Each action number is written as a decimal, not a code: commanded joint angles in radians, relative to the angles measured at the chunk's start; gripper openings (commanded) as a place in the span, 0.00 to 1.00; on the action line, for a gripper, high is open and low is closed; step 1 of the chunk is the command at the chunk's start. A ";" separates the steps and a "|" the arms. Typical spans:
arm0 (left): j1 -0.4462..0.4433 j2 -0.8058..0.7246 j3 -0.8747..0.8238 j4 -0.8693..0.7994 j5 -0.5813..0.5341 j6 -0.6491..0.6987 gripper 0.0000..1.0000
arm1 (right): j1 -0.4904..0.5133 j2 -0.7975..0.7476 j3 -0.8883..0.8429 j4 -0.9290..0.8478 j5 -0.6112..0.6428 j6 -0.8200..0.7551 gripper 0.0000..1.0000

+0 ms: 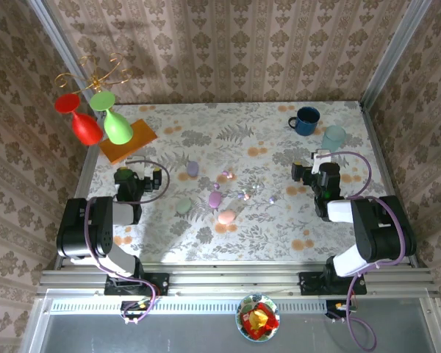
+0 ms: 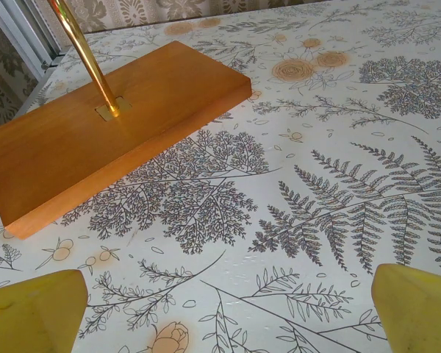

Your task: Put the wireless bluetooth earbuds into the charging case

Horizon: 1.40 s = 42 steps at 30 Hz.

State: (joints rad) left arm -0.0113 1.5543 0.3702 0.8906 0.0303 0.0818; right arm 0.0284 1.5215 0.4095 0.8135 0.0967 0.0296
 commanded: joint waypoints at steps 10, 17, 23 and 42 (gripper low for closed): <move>0.005 0.003 0.023 0.020 0.000 -0.016 1.00 | -0.001 0.008 -0.001 0.038 0.012 0.006 1.00; 0.005 0.002 0.024 0.021 -0.009 -0.020 1.00 | -0.001 0.008 -0.001 0.038 0.012 0.006 1.00; 0.005 0.002 0.024 0.021 -0.010 -0.019 1.00 | -0.001 0.009 0.000 0.036 0.012 0.006 1.00; -0.038 -0.062 -0.082 0.162 0.065 0.063 1.00 | 0.005 -0.158 0.032 -0.150 -0.021 -0.013 1.00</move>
State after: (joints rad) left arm -0.0410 1.5333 0.3222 0.9756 0.0635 0.1131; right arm 0.0288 1.4597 0.4110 0.7319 0.0948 0.0288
